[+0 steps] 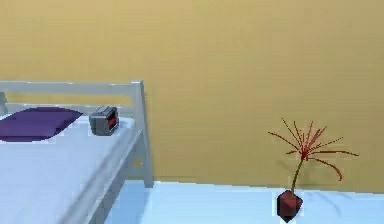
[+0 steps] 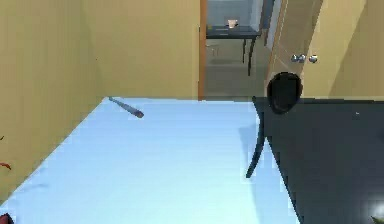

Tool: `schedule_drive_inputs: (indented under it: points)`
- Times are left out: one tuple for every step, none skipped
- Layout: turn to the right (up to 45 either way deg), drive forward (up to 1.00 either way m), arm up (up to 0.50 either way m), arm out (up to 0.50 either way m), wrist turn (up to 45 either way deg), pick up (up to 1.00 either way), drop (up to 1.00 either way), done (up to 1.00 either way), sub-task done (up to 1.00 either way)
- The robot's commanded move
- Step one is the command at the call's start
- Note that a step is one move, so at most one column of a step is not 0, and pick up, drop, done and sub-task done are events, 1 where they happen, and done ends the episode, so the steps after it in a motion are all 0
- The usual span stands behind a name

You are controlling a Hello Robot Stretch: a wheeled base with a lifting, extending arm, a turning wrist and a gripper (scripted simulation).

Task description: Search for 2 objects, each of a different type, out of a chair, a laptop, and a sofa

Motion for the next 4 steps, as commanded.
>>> schedule_drive_inputs:
  points:
    - [45.0,0.00,0.00,0.00,0.0,0.00,0.00,0.00,0.00]
    - [42.0,0.00,0.00,0.00,0.0,0.00,0.00,0.00,0.00]
    - [0.0,1.00,0.00,0.00,0.0,0.00,0.00,0.00,0.00]
    - [6.0,0.00,0.00,0.00,0.0,0.00,0.00,0.00,0.00]
